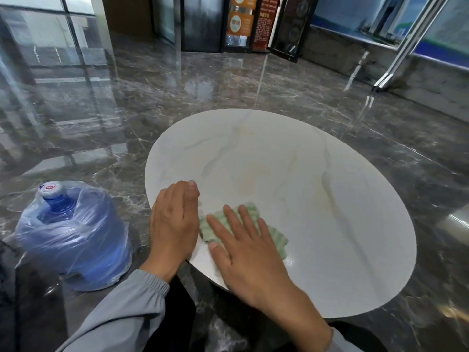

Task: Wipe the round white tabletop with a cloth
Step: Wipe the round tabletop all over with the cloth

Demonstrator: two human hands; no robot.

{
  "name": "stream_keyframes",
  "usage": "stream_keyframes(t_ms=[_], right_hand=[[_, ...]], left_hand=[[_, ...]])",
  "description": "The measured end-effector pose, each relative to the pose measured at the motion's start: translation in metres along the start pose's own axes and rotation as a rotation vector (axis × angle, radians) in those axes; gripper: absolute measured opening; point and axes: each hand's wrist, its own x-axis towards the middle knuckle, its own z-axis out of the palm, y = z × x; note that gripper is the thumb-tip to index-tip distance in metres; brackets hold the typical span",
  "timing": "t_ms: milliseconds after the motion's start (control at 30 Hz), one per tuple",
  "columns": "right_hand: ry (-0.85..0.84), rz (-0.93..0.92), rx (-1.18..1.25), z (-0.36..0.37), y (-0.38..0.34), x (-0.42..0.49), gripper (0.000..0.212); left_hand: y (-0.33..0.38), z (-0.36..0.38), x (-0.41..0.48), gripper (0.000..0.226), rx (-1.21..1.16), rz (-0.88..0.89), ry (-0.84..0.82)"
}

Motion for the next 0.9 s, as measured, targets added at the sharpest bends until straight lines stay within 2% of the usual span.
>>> stream_keyframes(t_ms=[67,133,200,267,333,500,567,667,800,900], right_hand=[[-0.012,0.055,0.002,-0.011,0.023,0.007,0.055],[-0.029,0.190,-0.065,-0.027,0.052,0.019,0.056],[-0.056,0.345,-0.065,-0.041,0.073,0.028,0.057],[-0.089,0.399,-0.014,-0.044,0.076,0.033,0.057],[-0.092,0.335,-0.018,-0.038,0.060,0.031,0.057],[-0.027,-0.054,-0.023,-0.005,-0.001,-0.011,0.057],[-0.052,-0.108,0.006,-0.003,0.001,-0.022,0.056],[-0.065,-0.056,-0.012,-0.014,0.033,-0.013,0.054],[-0.080,0.219,-0.047,-0.039,0.087,0.012,0.054],[-0.092,0.262,-0.031,-0.040,0.090,0.015,0.055]], left_hand=[[0.000,0.000,0.000,0.046,0.025,0.002,-0.015],[-0.001,-0.001,0.000,0.036,0.039,-0.001,-0.023],[0.001,-0.001,0.000,0.043,0.015,-0.015,-0.016],[0.003,-0.001,0.000,0.054,-0.015,-0.025,-0.001],[0.003,0.000,0.000,0.056,-0.013,-0.016,0.006],[-0.002,0.002,0.000,0.058,-0.045,-0.001,0.022],[-0.004,0.003,0.000,0.057,-0.039,0.012,0.020],[-0.006,0.003,0.001,0.053,-0.029,0.009,0.017],[-0.004,0.002,-0.001,0.051,-0.034,-0.010,0.012],[-0.002,0.001,0.000,0.048,-0.006,-0.003,-0.007]])
